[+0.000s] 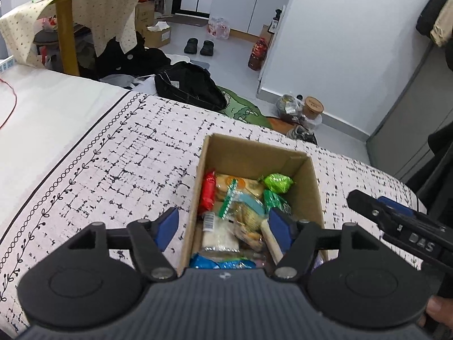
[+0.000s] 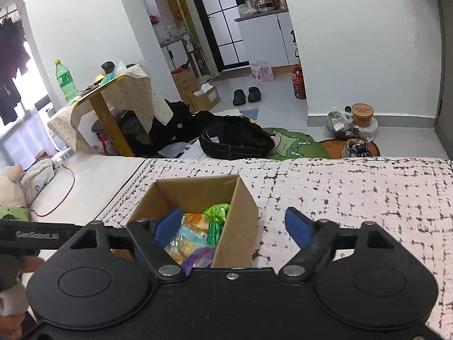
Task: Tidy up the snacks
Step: 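Open both tools over the box and pull them back from it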
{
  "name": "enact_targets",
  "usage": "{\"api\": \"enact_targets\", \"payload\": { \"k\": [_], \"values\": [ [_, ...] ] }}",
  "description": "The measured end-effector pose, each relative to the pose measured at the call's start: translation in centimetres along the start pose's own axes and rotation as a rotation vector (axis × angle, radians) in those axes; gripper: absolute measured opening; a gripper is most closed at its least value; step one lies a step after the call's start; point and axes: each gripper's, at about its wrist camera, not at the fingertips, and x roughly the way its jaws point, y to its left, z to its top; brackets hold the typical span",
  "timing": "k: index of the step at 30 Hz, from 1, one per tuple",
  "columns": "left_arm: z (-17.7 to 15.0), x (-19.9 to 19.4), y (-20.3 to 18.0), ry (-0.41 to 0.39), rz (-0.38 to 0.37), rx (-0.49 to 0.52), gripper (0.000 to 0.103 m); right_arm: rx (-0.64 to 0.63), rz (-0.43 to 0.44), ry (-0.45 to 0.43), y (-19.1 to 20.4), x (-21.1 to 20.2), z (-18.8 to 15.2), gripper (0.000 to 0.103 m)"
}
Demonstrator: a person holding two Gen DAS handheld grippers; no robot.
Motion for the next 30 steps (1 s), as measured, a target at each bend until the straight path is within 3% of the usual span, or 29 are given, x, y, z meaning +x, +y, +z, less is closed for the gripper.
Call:
{"api": "enact_targets", "payload": {
  "k": [3, 7, 12, 17, 30],
  "values": [
    [-0.5, -0.3, -1.0, 0.002, 0.003, 0.033, 0.074, 0.022, -0.001, -0.010, -0.8, -1.0, -0.2, 0.092],
    [-1.1, -0.9, -2.5, 0.007, -0.015, 0.059, 0.077, 0.072, 0.001, -0.019, -2.2, -2.4, -0.4, 0.094],
    [-2.1, -1.8, -3.9, -0.026, -0.034, 0.095, 0.094, 0.088, -0.011, -0.041, -3.3, -4.5, -1.2, 0.099],
    [-2.7, -2.6, -4.9, -0.044, -0.042, 0.113, 0.103, 0.101, -0.023, -0.069, -4.3, -6.7, -1.8, 0.103],
    [-3.4, -7.8, -6.0, -0.121, -0.088, 0.131, 0.103, 0.100, -0.039, -0.103, -4.6, -13.2, -2.5, 0.103]
  ]
}}
